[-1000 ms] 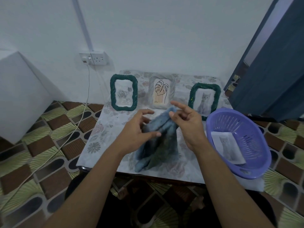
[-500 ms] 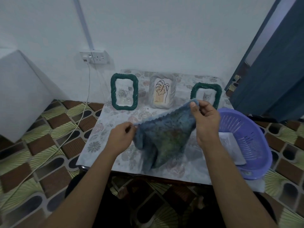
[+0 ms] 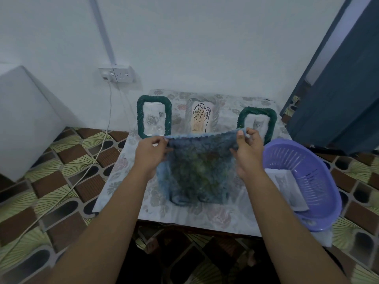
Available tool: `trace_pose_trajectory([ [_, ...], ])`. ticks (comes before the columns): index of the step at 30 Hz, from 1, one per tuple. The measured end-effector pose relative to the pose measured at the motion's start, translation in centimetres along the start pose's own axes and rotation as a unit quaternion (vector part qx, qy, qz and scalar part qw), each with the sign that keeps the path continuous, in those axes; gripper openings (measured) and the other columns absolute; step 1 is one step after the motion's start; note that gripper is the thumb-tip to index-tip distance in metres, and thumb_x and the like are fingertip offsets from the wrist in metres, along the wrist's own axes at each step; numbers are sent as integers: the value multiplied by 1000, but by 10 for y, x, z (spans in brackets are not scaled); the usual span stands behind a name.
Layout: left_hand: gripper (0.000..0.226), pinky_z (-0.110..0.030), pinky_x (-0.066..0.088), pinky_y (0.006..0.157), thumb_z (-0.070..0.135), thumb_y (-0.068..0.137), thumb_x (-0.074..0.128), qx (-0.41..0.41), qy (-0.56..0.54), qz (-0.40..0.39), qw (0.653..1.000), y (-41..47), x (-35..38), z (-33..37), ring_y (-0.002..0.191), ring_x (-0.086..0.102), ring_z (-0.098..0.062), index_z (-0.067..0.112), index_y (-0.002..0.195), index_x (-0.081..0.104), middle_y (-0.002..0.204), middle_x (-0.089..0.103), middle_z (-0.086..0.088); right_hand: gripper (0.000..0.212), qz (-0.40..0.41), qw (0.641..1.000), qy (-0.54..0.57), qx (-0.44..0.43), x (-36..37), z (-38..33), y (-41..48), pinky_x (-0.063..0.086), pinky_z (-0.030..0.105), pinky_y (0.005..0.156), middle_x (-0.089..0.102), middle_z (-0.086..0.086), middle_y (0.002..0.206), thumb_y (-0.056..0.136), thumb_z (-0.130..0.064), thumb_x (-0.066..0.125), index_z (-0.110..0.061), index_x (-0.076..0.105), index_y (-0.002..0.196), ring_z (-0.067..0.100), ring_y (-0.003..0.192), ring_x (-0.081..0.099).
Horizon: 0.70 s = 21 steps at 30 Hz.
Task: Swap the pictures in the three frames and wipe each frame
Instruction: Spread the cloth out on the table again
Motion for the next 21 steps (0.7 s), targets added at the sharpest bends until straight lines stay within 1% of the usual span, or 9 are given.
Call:
trace_pose_trajectory([
  [2,22,-23,55,57,10,98,59,-4,-63,11,998,9,7,12,67,64,-22,8,77,67,84,62,-14,18,-5,999,38,4,8,-9,6,52,28,83,56,-8,90,104,-17,47,-28,47,90,5,83,55],
  [5,27,-31,58,64,15,94,66,69,-48,43,996,23,8,47,64,62,-23,18,67,71,73,64,-7,16,-6,997,73,-29,16,-29,20,50,30,93,56,-6,90,104,-17,48,-27,47,92,7,85,55],
  [6,27,-34,60,67,16,92,68,98,-41,53,993,28,8,60,68,65,-25,21,66,72,81,66,-7,15,-8,996,78,-44,18,-35,25,49,29,92,55,-5,88,103,-17,49,-27,47,93,8,84,54],
  [8,14,-34,61,69,18,91,70,139,-38,64,987,36,9,82,88,69,-27,16,78,76,115,61,-7,14,-5,993,93,-76,20,-50,35,47,29,86,54,-5,83,103,-16,51,-27,48,94,9,80,50],
  [10,16,-33,61,74,22,90,71,180,-21,68,981,42,9,101,100,67,-27,7,89,76,130,54,-7,13,-6,988,109,-107,20,-62,44,44,32,84,57,-3,84,102,-15,53,-26,50,94,11,82,50],
  [13,25,-36,55,93,36,89,68,242,78,83,964,40,7,116,110,62,-20,14,94,76,130,55,-4,11,-17,984,107,-145,19,-72,48,45,34,87,61,4,92,101,-16,53,-24,51,95,15,90,55],
  [15,23,-31,46,100,36,90,68,269,162,104,944,29,4,114,119,50,-13,16,97,75,136,49,-5,11,-7,986,55,-156,15,-70,41,46,29,86,58,-1,88,101,-18,54,-26,52,94,8,85,54],
  [18,20,-36,38,98,33,86,73,322,260,123,902,9,1,93,120,42,-23,13,89,76,133,50,-8,10,10,989,-19,-148,6,-49,26,43,11,74,53,-6,83,101,-17,54,-21,52,92,-5,72,51],
  [21,16,-48,31,99,35,80,78,318,380,101,863,3,-4,45,126,39,-32,20,78,75,131,57,-1,17,12,994,-47,-95,-6,-7,13,39,10,66,48,-5,78,101,-12,53,-18,50,86,-7,64,46],
])
Point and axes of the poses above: each hand's wrist, its own y-axis towards the middle knuckle, its own x-axis out of the palm, z = x × y, the point moved 7 cm from there along y, towards the middle knuckle
